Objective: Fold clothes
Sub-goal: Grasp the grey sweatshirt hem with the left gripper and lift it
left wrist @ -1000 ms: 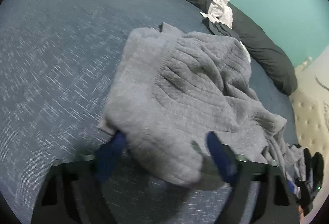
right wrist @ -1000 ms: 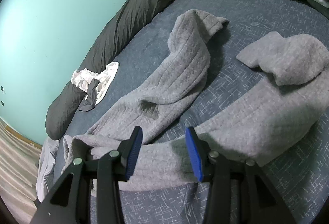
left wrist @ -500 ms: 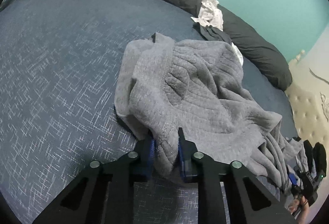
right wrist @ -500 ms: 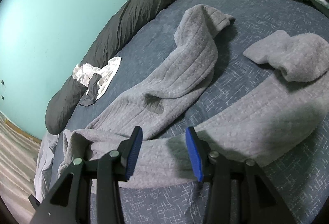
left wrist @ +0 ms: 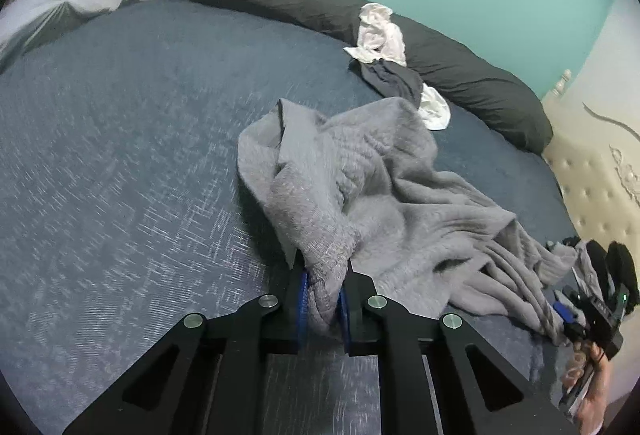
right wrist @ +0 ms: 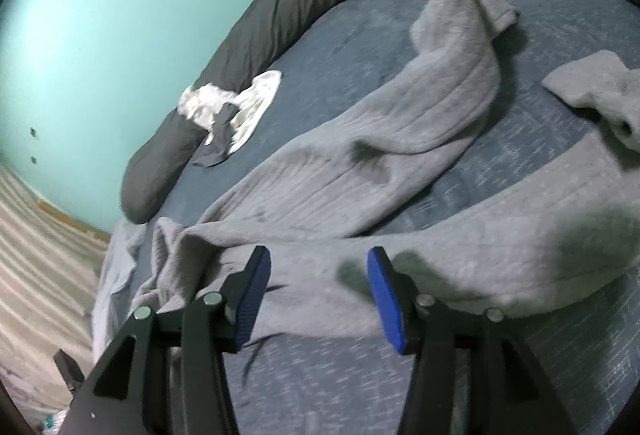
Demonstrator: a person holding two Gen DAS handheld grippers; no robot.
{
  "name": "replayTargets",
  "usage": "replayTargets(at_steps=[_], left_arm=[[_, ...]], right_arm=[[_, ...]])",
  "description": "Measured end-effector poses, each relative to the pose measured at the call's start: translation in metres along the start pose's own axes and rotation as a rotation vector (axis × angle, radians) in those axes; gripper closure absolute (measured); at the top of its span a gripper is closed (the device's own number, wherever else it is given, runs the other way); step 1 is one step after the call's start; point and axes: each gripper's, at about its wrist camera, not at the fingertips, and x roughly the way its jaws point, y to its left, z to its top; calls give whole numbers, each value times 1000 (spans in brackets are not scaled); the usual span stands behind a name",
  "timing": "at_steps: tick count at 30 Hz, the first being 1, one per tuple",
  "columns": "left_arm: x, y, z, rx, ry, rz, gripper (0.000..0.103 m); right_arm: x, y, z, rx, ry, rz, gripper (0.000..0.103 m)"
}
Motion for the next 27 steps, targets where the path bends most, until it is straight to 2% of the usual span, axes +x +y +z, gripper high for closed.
replayTargets(at_steps=[3, 5, 8, 10, 12, 15, 16, 18, 22, 27], left_arm=[[-17, 6, 1, 4, 4, 4, 92], [-24, 13, 1, -3, 13, 6, 92], [-32, 23, 1, -11, 27, 8, 92], [-30, 25, 0, -12, 40, 9, 92], [-28, 28, -1, -12, 53, 10, 92], [-24, 23, 0, -3, 62, 6, 92], [-23, 22, 2, -3, 62, 3, 92], [-21, 18, 7, 3, 58, 1, 92], [-21, 8, 14, 29, 59, 3, 92], [-21, 5, 20, 56, 58, 4, 92]], right_arm=[[-8, 12, 3, -29, 43, 13, 50], [-12, 21, 5, -78, 82, 7, 43], [-14, 35, 12, -184, 168, -22, 43], [-15, 48, 16, -302, 205, -81, 43], [-14, 56, 16, -407, 250, -88, 43], [-8, 68, 0, -558, 336, -112, 43], [-5, 75, -11, -651, 351, -145, 43], [-1, 80, -28, -750, 380, -159, 43], [20, 86, -53, -862, 426, -194, 43], [49, 90, -66, -962, 427, -265, 43]])
